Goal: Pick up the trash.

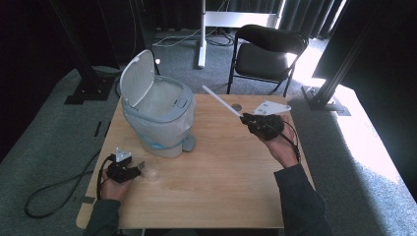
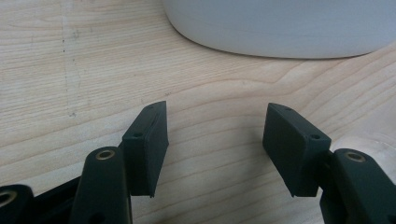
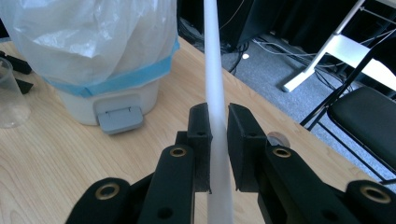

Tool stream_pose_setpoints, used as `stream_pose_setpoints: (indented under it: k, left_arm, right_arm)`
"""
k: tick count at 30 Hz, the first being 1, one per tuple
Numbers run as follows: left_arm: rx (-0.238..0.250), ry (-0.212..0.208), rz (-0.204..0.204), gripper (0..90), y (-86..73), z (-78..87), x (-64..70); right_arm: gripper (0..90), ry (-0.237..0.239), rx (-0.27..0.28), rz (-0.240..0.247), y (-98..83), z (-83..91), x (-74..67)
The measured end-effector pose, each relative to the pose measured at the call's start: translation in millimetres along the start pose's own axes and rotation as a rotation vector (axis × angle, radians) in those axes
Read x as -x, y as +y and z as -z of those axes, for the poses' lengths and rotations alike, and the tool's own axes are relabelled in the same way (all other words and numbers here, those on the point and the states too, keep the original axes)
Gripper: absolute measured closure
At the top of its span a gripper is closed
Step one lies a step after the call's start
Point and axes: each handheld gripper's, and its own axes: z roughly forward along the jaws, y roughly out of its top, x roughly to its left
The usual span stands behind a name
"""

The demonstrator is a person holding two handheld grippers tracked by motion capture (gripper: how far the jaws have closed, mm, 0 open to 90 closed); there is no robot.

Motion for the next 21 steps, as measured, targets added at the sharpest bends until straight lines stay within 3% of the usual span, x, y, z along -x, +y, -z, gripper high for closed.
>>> stream_pose_setpoints:
  k: [21]
  left_arm:
    - [-0.002, -0.001, -0.001, 40.6, 0.1, 0.1, -0.1]
  right_arm:
    - [79.9, 0.031, 0.053, 0.036, 31.3, -2.7, -13.5]
